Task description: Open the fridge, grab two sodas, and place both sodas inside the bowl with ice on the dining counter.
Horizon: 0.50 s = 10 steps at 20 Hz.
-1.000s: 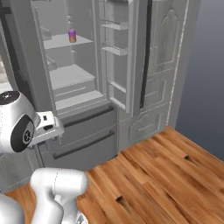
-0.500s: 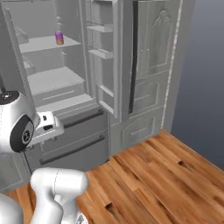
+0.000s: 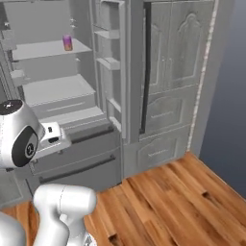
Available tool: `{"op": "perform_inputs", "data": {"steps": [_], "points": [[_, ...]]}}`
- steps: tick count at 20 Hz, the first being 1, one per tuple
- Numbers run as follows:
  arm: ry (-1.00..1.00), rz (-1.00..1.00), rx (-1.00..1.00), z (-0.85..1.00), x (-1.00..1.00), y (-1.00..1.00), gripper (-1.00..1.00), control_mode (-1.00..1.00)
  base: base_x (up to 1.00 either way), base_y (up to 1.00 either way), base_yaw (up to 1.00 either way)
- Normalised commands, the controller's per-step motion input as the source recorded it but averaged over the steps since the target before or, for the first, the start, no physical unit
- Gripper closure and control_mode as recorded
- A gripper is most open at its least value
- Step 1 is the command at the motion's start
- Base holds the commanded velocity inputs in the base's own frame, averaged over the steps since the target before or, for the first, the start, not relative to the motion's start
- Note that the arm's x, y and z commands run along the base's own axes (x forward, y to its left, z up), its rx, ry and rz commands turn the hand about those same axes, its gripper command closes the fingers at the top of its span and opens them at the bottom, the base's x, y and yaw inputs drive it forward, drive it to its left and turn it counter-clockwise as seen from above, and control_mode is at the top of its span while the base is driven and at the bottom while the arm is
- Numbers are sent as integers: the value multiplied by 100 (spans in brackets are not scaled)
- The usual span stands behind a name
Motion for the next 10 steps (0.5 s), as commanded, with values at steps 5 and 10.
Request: {"op": "perform_inputs", "data": {"steps": [5,10], "points": [[0,0,0,0,0,0,-100,100,37,-38,35],[0,0,0,0,0,0,-100,100,62,-18,36]]}}
